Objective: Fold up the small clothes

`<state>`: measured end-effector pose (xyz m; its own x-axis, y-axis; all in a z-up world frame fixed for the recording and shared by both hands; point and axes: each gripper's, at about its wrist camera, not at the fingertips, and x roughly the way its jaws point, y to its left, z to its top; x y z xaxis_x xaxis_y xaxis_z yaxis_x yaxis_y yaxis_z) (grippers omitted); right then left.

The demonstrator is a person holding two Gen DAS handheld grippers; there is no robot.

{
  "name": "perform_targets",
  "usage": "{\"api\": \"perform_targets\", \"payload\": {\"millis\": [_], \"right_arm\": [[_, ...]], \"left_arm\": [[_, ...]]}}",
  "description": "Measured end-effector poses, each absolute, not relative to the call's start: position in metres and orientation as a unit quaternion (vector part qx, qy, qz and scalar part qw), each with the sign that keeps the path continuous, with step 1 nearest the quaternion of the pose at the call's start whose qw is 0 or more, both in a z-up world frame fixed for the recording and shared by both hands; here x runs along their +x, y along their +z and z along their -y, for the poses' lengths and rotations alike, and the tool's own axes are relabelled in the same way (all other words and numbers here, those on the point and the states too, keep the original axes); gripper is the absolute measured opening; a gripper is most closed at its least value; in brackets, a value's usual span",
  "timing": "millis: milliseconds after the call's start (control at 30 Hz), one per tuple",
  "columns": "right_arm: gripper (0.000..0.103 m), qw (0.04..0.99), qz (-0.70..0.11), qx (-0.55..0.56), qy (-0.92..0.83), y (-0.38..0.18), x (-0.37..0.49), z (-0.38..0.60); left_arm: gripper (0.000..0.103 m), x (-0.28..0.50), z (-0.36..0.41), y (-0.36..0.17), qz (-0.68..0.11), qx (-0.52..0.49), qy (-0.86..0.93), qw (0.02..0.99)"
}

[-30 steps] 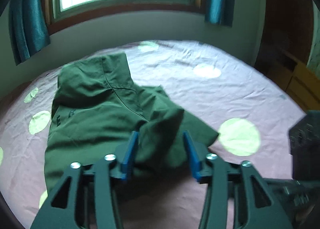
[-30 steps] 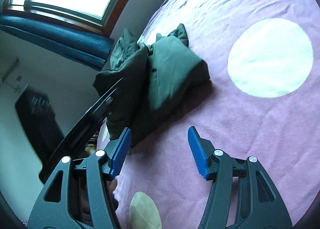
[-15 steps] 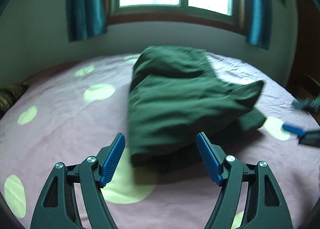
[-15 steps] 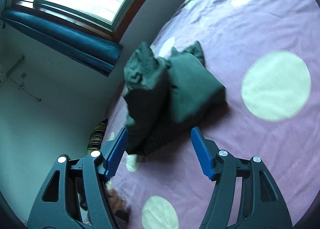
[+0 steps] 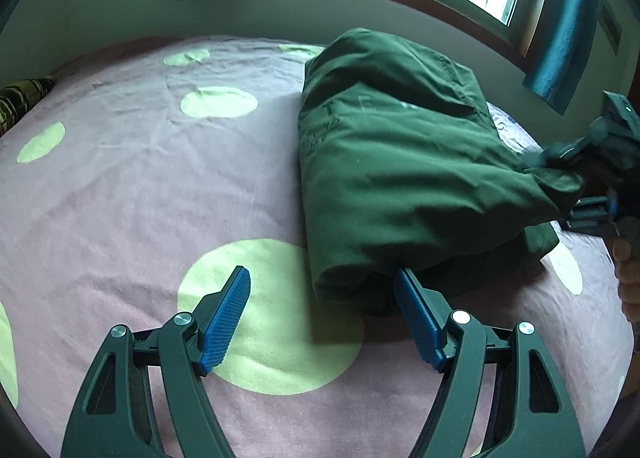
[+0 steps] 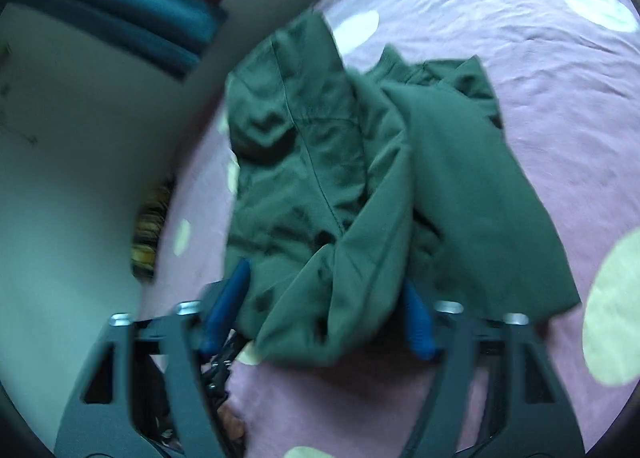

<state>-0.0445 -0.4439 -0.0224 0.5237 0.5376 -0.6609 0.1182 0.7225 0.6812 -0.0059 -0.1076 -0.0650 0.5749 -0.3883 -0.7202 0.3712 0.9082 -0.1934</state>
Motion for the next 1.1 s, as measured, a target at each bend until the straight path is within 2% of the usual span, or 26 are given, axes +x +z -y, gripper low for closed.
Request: {"api": "perform_targets", "payload": {"millis": [67,200,300,567,700,800,933,1100], "right_arm": [[0.012,0.811,-0.455,0.342,0.133,-0.015,-0.048,0.442],[0.008,0.844,-0.388,0.341,0.146,0.017,-0.070,0.452],[0.008,0.855,-0.359,0.353,0.128,0.020,-0.086,0.469],[0.008,0.806,-0.388,0.439,0.086,-0.078,-0.090,0.513],[0.008,0.797,-0.384,0.456,0.101,-0.086,-0.088,0.513],[0.014,0.797,-0.379,0.457,0.107,-0.074,-0.096,0.518],[0.032,0.809,-0.368,0.446,0.110,-0.055,-0.120,0.520],[0.033,0.823,-0.381,0.409,0.100,-0.052,-0.136,0.514]], "left_arm": [[0.073,-0.005,0.107,-0.066,-0.412,-0.012,-0.215,0.885],[0.073,-0.009,0.105,-0.062,-0.402,-0.020,-0.210,0.891],[0.074,-0.011,0.112,-0.060,-0.400,-0.014,-0.228,0.887],[0.079,-0.007,0.137,-0.068,-0.412,0.023,-0.256,0.874],[0.079,0.003,0.133,-0.077,-0.444,0.006,-0.247,0.861],[0.079,0.002,0.129,-0.076,-0.439,0.000,-0.245,0.865],[0.079,0.001,0.128,-0.076,-0.440,-0.002,-0.241,0.865],[0.079,-0.001,0.128,-0.077,-0.441,-0.001,-0.239,0.865]]}}
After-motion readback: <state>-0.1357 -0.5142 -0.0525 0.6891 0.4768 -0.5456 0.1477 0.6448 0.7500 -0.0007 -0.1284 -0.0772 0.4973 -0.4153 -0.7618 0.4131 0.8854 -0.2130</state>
